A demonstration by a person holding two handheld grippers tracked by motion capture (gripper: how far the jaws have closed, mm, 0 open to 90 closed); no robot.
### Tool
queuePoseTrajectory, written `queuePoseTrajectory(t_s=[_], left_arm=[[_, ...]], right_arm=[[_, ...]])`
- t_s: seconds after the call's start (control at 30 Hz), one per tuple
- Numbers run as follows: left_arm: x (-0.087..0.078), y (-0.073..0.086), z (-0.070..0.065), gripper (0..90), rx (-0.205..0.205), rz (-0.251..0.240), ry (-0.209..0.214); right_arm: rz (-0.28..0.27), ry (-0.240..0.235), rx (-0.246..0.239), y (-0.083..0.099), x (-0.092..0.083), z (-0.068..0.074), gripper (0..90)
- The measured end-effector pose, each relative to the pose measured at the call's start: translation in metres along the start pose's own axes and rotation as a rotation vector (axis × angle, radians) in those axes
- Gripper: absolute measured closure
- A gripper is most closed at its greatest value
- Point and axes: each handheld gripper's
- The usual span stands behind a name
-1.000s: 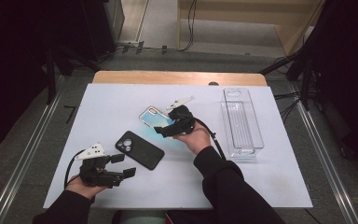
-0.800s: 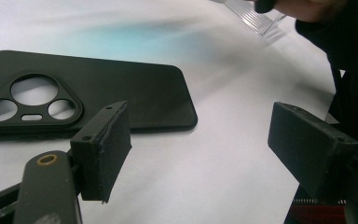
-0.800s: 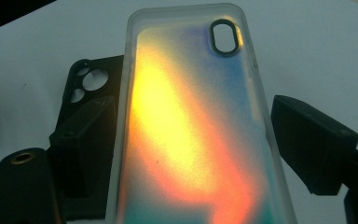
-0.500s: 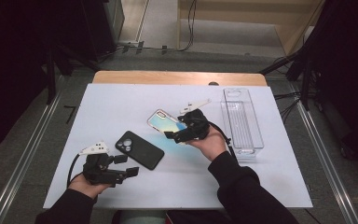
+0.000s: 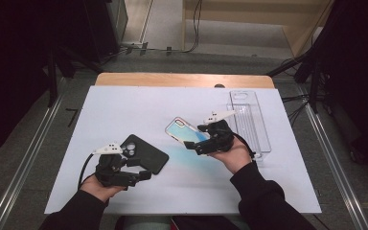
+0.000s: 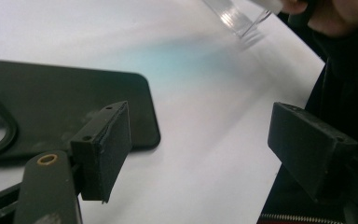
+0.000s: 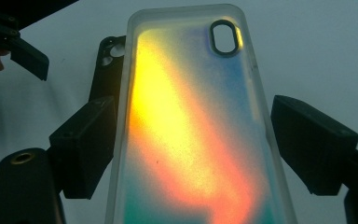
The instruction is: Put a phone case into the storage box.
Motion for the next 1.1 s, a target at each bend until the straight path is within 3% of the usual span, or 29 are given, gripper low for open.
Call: queuePoseTrajectory(t_s=[0.23,0.43,0.5,0.63,1.1], left_arm=[[0.008,-0.013,-0.001,21.4,0.012,-0.006,-0.018],[0.013,-0.024,0.0,21.5,-0.003,0.021,-0.037],[0.014,-0.027,0.001,21.5,-0.028,0.017,-0.032],[0.017,-0.032,0.002,21.6,-0.032,0.017,-0.037],[0.027,-0.047,0.006,21.6,-0.045,0.031,-0.056]], right_arm=[[-0.005,0.008,0.01,0.013,-0.006,0.001,15.2],[-0.009,0.017,0.034,0.018,-0.004,0.003,15.2],[-0.016,0.021,0.046,0.019,-0.003,0.004,15.2],[-0.021,0.03,0.061,0.023,0.002,0.007,15.2],[-0.096,0.089,0.147,0.038,0.014,0.022,15.2]])
Point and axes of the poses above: each handheld gripper's, and its own axes: x roughly forward along the jaws, y roughly out of its underside, z roughly to its left, and after that the axes turned 15 degrees about x, right-handed
